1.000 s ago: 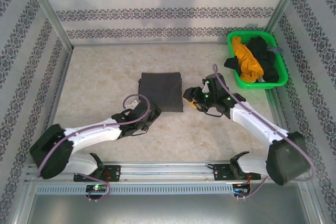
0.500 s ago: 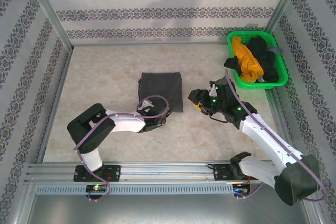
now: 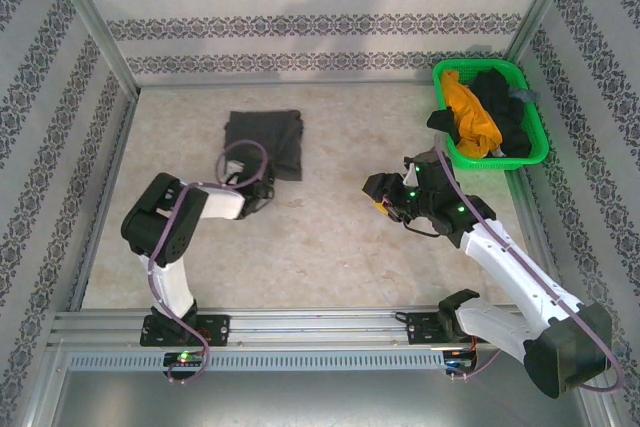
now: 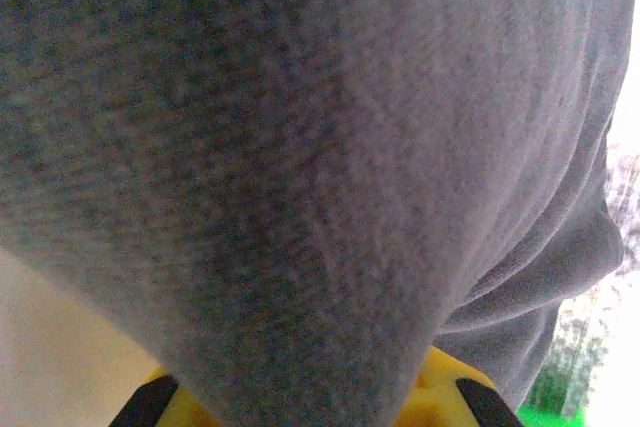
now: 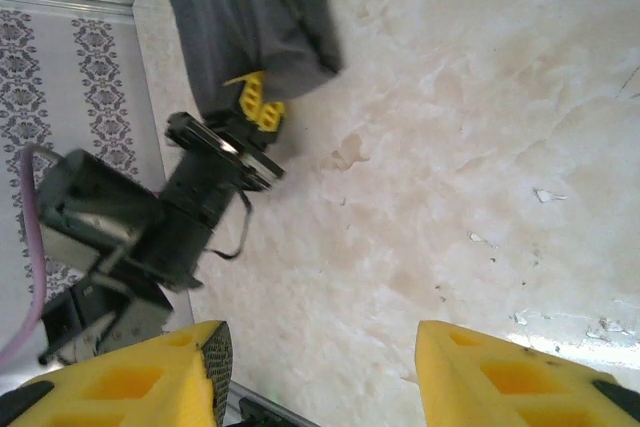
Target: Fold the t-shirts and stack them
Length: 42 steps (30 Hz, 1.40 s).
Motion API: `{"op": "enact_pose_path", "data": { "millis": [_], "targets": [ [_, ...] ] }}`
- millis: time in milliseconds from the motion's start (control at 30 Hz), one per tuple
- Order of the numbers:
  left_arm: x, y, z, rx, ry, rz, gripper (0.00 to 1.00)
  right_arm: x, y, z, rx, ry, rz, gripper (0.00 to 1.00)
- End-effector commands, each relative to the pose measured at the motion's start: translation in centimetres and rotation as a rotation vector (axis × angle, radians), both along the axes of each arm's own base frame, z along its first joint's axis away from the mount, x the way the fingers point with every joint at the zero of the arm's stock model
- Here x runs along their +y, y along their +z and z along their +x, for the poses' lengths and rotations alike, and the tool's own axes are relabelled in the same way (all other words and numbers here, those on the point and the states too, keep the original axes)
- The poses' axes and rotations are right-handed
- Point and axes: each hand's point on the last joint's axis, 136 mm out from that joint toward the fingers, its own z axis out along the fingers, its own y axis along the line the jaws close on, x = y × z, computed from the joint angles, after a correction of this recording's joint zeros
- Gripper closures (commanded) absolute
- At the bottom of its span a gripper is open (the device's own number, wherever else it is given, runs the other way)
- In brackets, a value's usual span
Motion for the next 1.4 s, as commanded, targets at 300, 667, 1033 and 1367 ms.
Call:
{"op": "enact_pose_path", "data": {
  "millis": [300, 667, 1033, 1367],
  "targets": [
    [17.9, 0.3, 7.7, -0.036, -0.153, 0.146, 1.00, 0.3, 1.1, 0.4, -0.052, 0.032, -0.007, 0.48],
    [25.3, 1.0, 11.1, -0.028, -0.138, 0.194, 1.00, 2.7, 4.3, 2.2, -0.229, 0.068, 0.065, 0.48],
    [24.1, 11.2, 3.7, 0.009, -0.115, 0.446, 0.00, 3.8, 8.6, 4.6, -0.411, 0.044, 0.175, 0.40],
    [12.3, 17.4, -9.1, 0.041, -0.406, 0.812, 0.00, -6.5, 4.5, 5.5, -0.313, -0.170, -0.255, 0.02]
  ]
}}
